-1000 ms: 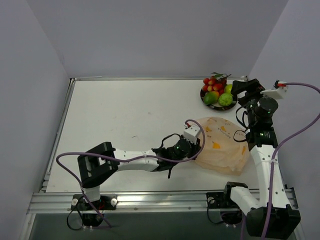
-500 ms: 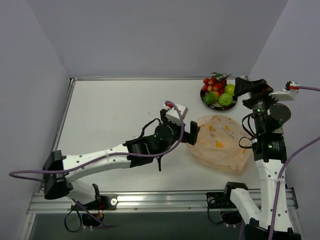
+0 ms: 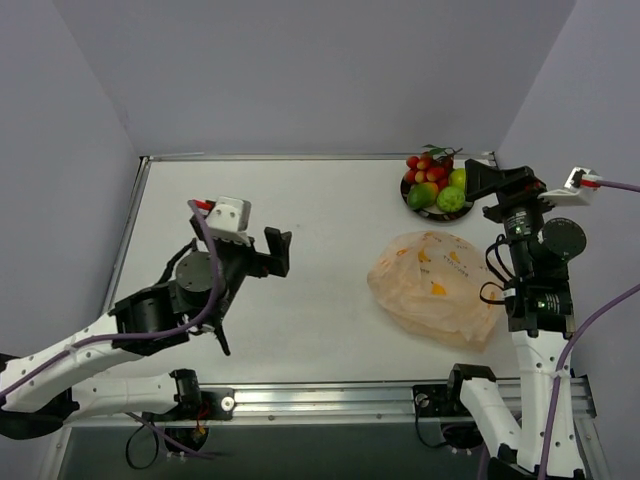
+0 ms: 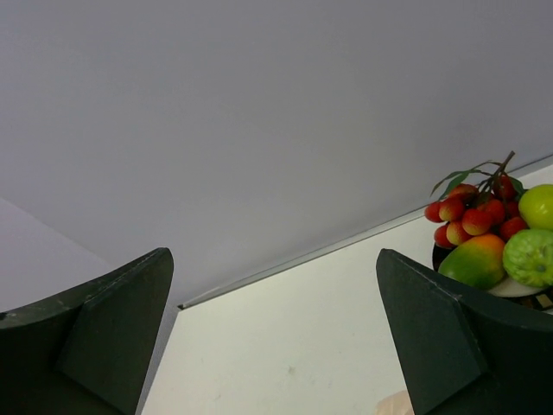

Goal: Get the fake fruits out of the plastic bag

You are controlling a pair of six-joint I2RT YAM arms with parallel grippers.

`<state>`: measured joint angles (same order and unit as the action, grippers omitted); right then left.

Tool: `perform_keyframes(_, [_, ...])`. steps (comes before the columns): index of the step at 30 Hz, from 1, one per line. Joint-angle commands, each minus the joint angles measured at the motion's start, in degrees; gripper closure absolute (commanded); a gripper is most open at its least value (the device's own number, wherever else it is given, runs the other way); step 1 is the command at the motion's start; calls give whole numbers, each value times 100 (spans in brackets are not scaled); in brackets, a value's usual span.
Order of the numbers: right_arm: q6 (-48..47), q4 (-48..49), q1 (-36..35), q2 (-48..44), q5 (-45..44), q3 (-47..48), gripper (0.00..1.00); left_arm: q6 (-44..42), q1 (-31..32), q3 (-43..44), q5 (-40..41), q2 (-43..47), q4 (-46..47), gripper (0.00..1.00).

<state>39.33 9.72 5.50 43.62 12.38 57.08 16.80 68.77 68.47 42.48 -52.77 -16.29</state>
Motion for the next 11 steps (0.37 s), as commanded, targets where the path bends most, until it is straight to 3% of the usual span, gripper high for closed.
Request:
perform_keyframes(1, [206,567,-66,-90,423,31,0,-571,-31,193,533,564,-506,6])
perform_keyframes(11, [470,847,-75,-187,440,14,0,-1091,-39,79,279,1278,-611,6])
